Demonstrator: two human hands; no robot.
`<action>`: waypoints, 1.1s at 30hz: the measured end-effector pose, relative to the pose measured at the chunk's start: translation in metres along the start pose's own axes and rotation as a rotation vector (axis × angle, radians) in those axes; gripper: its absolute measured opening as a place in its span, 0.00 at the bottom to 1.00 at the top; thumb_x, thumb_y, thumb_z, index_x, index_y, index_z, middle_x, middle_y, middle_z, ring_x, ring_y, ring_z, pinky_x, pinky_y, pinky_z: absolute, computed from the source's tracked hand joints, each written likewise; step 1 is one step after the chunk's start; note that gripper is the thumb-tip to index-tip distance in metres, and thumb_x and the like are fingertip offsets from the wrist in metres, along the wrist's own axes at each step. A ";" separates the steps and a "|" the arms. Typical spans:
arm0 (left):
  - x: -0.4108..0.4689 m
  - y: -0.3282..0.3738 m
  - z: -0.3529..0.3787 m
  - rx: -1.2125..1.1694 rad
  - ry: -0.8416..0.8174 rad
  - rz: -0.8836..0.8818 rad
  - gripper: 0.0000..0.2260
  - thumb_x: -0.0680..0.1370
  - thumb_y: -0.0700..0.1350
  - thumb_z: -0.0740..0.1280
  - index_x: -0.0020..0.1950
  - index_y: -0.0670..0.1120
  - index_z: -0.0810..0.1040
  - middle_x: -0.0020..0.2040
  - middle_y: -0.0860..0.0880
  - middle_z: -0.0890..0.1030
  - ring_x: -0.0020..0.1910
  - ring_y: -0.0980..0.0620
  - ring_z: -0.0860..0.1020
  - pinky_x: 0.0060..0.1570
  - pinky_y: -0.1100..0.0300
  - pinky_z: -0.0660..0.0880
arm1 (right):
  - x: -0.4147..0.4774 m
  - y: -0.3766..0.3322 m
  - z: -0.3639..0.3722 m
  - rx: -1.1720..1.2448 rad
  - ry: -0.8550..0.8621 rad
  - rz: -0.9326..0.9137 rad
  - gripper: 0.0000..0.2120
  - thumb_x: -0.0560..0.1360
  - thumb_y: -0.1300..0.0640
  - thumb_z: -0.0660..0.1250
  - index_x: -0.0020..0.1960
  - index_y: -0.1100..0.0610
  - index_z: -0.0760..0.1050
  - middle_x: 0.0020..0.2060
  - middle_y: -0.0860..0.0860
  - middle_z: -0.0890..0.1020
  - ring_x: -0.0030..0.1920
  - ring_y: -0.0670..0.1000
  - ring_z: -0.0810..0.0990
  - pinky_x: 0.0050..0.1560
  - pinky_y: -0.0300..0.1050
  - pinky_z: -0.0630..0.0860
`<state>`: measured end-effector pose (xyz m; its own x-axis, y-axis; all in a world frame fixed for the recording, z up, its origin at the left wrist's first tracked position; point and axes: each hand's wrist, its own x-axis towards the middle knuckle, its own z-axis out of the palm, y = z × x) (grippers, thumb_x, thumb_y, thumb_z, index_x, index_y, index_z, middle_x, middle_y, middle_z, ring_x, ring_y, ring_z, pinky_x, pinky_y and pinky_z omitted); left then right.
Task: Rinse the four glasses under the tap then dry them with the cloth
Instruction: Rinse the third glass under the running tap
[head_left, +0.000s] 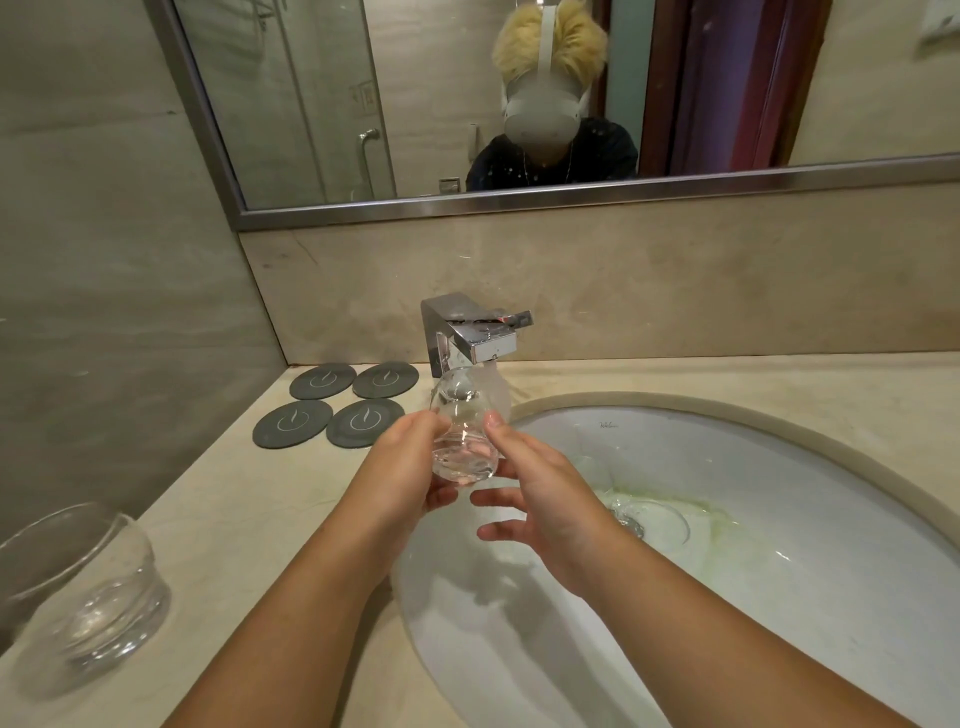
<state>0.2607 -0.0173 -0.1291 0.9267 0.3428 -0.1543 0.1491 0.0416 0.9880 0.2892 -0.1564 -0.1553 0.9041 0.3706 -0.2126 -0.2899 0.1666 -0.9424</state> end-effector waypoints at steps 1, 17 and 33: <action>0.000 -0.001 0.000 0.015 -0.001 0.007 0.06 0.83 0.47 0.64 0.54 0.52 0.81 0.44 0.48 0.85 0.40 0.48 0.80 0.41 0.56 0.76 | 0.000 0.000 0.000 -0.002 -0.005 0.007 0.21 0.79 0.36 0.69 0.60 0.50 0.85 0.51 0.50 0.85 0.49 0.54 0.84 0.40 0.50 0.82; -0.007 0.000 -0.009 0.358 -0.107 0.181 0.30 0.74 0.54 0.74 0.74 0.61 0.68 0.62 0.58 0.82 0.55 0.64 0.83 0.58 0.56 0.79 | 0.004 0.005 -0.010 -0.112 0.017 -0.090 0.20 0.73 0.42 0.80 0.61 0.46 0.80 0.54 0.50 0.88 0.51 0.52 0.87 0.51 0.52 0.87; -0.004 -0.002 -0.013 0.623 -0.038 0.316 0.18 0.82 0.43 0.66 0.72 0.54 0.77 0.64 0.59 0.81 0.59 0.63 0.80 0.48 0.71 0.74 | 0.011 -0.001 -0.030 -0.847 0.239 -0.261 0.44 0.64 0.45 0.85 0.76 0.40 0.71 0.62 0.49 0.72 0.68 0.52 0.74 0.64 0.44 0.74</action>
<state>0.2525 -0.0068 -0.1303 0.9680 0.2159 0.1278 0.0297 -0.6045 0.7961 0.3085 -0.1799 -0.1644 0.9768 0.2008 0.0749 0.1744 -0.5417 -0.8223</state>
